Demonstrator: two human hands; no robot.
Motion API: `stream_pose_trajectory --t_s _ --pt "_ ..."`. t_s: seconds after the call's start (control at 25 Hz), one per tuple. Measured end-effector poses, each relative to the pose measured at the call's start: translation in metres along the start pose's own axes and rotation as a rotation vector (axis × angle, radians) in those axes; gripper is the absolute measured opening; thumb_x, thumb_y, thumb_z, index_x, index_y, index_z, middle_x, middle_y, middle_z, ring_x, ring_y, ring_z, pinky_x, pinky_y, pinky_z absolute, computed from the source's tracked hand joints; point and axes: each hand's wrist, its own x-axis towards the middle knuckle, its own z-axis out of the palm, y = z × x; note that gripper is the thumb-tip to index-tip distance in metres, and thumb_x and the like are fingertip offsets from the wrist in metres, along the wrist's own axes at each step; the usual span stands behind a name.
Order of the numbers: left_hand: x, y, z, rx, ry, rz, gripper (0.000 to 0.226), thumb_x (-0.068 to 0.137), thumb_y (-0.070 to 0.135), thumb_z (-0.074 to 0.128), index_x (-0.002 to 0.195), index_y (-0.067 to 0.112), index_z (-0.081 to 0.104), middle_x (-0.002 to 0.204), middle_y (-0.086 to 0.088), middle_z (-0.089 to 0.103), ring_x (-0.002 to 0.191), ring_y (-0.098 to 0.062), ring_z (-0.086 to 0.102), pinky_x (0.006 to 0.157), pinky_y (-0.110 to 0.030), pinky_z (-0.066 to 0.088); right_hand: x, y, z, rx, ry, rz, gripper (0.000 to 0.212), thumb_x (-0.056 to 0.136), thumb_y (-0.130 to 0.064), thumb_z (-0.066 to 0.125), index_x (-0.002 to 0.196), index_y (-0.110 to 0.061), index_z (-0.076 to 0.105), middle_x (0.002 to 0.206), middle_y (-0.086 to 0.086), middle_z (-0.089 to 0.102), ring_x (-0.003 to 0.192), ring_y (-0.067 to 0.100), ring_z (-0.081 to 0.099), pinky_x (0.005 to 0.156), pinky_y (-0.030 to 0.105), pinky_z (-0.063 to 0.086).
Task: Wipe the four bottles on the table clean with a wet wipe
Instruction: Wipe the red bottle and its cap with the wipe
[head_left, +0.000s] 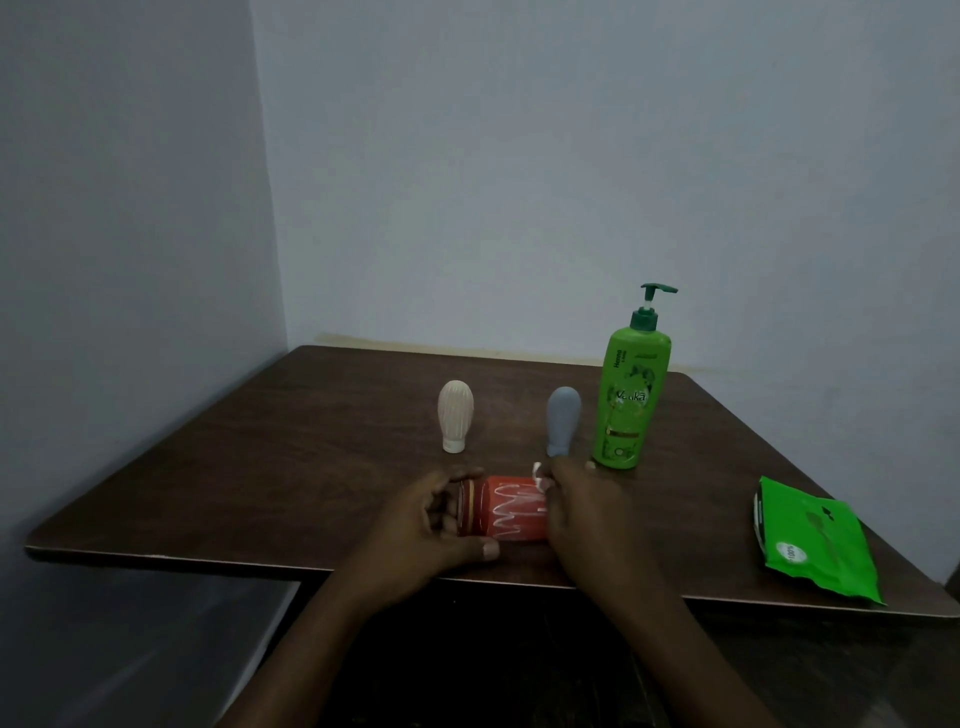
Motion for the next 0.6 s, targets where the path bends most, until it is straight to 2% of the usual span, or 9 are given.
stream_pose_trajectory --t_s 0.08,0.12,0.24,0.36,0.48,0.6 --pt "0.004 -0.003 -0.001 0.02 -0.005 0.008 0.083 0.069 -0.001 0.091 0.135 0.036 0.058 0.116 -0.004 0.071 0.098 -0.02 0.076 0.082 -0.033 0.064 -0.001 -0.014 0.009 0.019 0.003 -0.069 0.019 0.098 -0.024 0.046 0.11 -0.026 0.06 0.101 -0.001 0.068 0.093 0.017 0.063 0.079 0.031 0.052" --pt "0.005 -0.004 0.0 0.022 0.003 0.027 0.084 0.068 -0.004 0.091 0.134 0.035 0.059 0.114 -0.004 0.072 0.097 -0.022 0.076 0.082 -0.034 0.064 -0.002 -0.021 0.013 0.043 -0.002 -0.119 0.023 0.098 -0.021 0.047 0.116 -0.025 0.06 0.108 -0.001 0.068 0.102 0.017 0.062 0.087 0.029 0.049" --pt "0.009 -0.009 0.003 0.023 0.066 0.079 0.079 0.066 -0.007 0.091 0.126 0.034 0.061 0.106 -0.006 0.076 0.093 -0.024 0.077 0.079 -0.037 0.065 -0.004 -0.031 0.026 0.041 -0.069 -0.284 0.037 0.093 -0.013 0.047 0.128 -0.017 0.058 0.131 0.005 0.062 0.125 0.019 0.053 0.112 0.024 0.029" --pt "0.01 -0.009 0.003 -0.004 0.078 0.083 0.073 0.065 -0.01 0.09 0.12 0.029 0.061 0.102 -0.008 0.078 0.09 -0.026 0.078 0.079 -0.041 0.065 -0.005 -0.026 0.025 0.05 -0.07 -0.359 0.041 0.089 -0.008 0.049 0.128 -0.01 0.061 0.137 0.007 0.058 0.131 0.02 0.05 0.117 0.022 0.016" --pt "0.012 -0.011 0.004 -0.012 0.084 0.082 0.066 0.067 -0.008 0.09 0.119 0.022 0.063 0.102 -0.009 0.078 0.091 -0.026 0.078 0.08 -0.041 0.065 -0.02 -0.018 0.024 -0.008 0.02 -0.469 0.041 0.083 -0.006 0.051 0.122 -0.01 0.064 0.134 0.007 0.061 0.128 0.022 0.052 0.116 0.026 0.024" --pt "0.012 -0.013 0.004 -0.008 0.098 0.083 0.059 0.07 -0.008 0.088 0.116 0.02 0.064 0.099 -0.008 0.078 0.084 -0.019 0.076 0.075 -0.035 0.064 -0.042 -0.013 0.03 -0.144 0.002 -0.604 0.043 0.082 -0.011 0.044 0.118 -0.01 0.067 0.133 0.008 0.061 0.127 0.025 0.055 0.11 0.038 0.039"
